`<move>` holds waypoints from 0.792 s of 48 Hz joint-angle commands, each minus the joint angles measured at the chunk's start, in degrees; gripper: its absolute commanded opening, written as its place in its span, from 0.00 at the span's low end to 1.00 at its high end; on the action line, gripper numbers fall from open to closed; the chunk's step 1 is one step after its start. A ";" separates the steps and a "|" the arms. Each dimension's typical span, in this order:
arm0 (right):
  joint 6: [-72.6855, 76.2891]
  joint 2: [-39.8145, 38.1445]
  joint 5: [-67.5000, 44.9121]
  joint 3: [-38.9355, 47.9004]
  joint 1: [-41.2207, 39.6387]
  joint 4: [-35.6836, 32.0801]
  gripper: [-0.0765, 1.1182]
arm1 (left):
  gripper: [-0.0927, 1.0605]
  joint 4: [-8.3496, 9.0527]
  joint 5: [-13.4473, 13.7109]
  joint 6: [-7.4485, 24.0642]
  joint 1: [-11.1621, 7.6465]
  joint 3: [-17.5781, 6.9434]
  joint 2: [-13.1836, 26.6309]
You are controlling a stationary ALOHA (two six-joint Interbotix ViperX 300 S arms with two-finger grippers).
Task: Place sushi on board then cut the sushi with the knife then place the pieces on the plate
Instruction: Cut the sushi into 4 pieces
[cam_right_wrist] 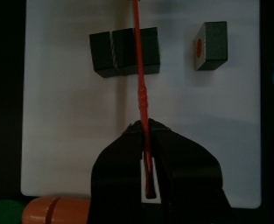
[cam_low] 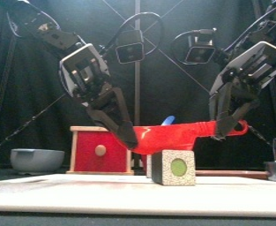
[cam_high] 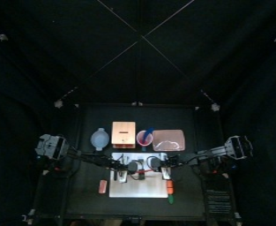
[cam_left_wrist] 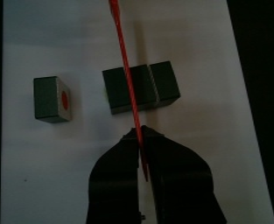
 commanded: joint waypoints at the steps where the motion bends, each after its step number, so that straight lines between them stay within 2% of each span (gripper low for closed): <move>1: 0.00 -0.35 -0.18 -0.35 -0.53 0.00 0.35 | 0.41 0.09 0.09 0.18 -0.53 -1.23 -0.35; 22: 0.00 5.36 -0.26 -0.70 0.09 1.67 0.35 | 0.41 0.18 0.62 0.35 -0.44 -1.85 3.16; 31: 0.00 5.45 -0.18 -1.05 1.32 2.99 0.35 | 0.41 0.00 2.11 0.18 -0.44 -1.93 2.99; 38: 0.00 4.83 0.18 -1.49 2.11 3.87 0.35 | 0.41 -0.09 2.20 0.18 -0.97 -2.11 2.37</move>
